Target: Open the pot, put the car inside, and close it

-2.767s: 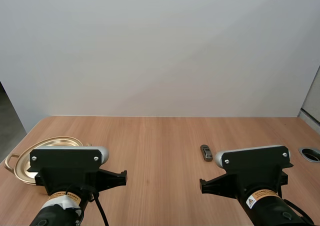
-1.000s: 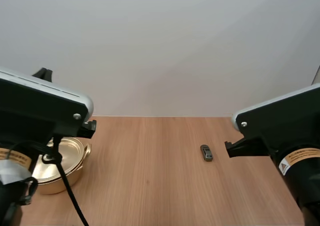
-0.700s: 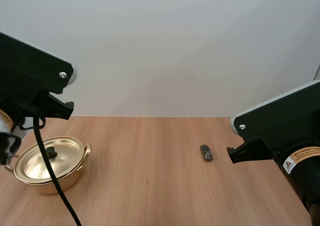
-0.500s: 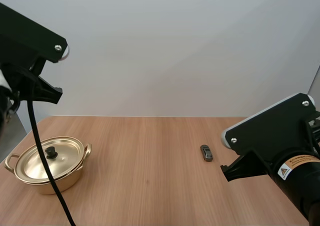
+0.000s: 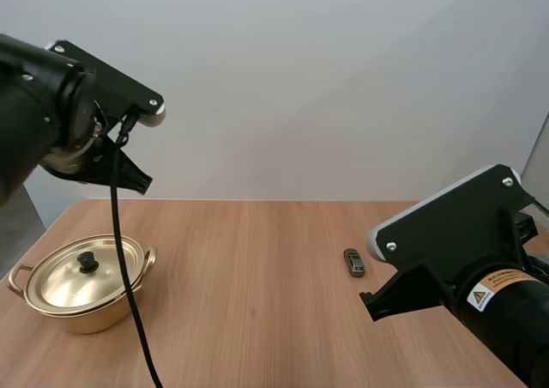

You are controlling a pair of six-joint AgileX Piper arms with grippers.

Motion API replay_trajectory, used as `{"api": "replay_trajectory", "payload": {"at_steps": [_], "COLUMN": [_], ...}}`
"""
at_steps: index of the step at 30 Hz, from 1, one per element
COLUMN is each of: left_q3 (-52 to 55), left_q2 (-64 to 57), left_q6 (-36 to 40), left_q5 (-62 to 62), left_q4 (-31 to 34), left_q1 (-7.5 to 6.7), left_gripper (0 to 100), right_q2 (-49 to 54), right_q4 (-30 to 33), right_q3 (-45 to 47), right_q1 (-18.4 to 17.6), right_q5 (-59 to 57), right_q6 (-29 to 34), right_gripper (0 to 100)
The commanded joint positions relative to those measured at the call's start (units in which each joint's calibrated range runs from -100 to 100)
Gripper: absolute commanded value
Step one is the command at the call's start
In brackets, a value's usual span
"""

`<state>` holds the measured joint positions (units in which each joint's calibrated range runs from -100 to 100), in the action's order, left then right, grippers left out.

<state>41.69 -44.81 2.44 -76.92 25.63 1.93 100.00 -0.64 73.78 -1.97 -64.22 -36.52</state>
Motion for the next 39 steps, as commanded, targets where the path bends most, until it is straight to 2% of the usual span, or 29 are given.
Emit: {"api": "replay_trajectory", "payload": {"at_steps": [1, 4, 7, 12, 15, 18, 23, 26, 31, 35, 38, 39], "left_q3": [-0.1, -0.1, -0.1, -0.1, -0.1, -0.1, -0.1, -0.1, -0.1, -0.1, -0.1, -0.1], "left_q2": [18.7, 18.9, 18.9, 18.9, 18.9, 18.9, 18.9, 18.9, 18.9, 19.3, 21.9, 22.6], "left_q6": [0.8, 1.2, 1.3, 1.2, 1.2, 0.4, -0.4, -4.4, -15.9, -25.5, -27.7, -27.9], "left_q5": [-0.2, -0.2, -1.0, -5.9, -8.7, -11.2, -13.0, -12.8, -10.7, -10.4, -10.6, -10.6], "left_q4": [1.7, 4.1, 5.7, 6.8, 8.3, 8.8, 8.4, 3.5, -8.2, -22.0, -25.2, -25.3], "left_q1": [0.0, 0.0, 0.0, 0.0, 0.0, 0.0, 0.3, 2.43, 8.64, 13.3, 15.74, 16.14], "left_gripper": [0, 3, 19, 72, 91, 97, 97, 97, 97, 97, 97, 97], "right_q2": [0.0, 0.0, 0.0, 0.0, 0.0, 0.0, 0.0, 0.0, 0.0, 0.0, 0.0, 0.0], "right_q4": [0.0, 0.0, 0.0, 0.0, 0.0, 0.0, 0.1, 0.1, 0.1, 0.1, 0.1, 0.1], "right_q3": [0.0, 0.0, 0.0, 0.0, 0.0, 0.0, 0.0, 0.0, 0.0, 0.0, 0.0, 0.0], "right_q1": [0.0, -0.5, -0.6, -0.6, -0.6, -0.6, -0.6, -0.6, -0.6, -0.6, -0.6, -0.6], "right_q5": [0.0, -0.1, -0.1, -0.1, -0.1, -0.5, -1.1, -1.1, -1.1, -1.1, -1.1, -1.1], "right_q6": [0.0, 0.0, 0.0, 0.0, 0.0, -0.1, -0.5, -0.5, -0.5, -0.5, -0.5, -0.5], "right_gripper": [0, 0, 0, 0, 0, 0, 0, 0, 0, 0, 0, 0]}}
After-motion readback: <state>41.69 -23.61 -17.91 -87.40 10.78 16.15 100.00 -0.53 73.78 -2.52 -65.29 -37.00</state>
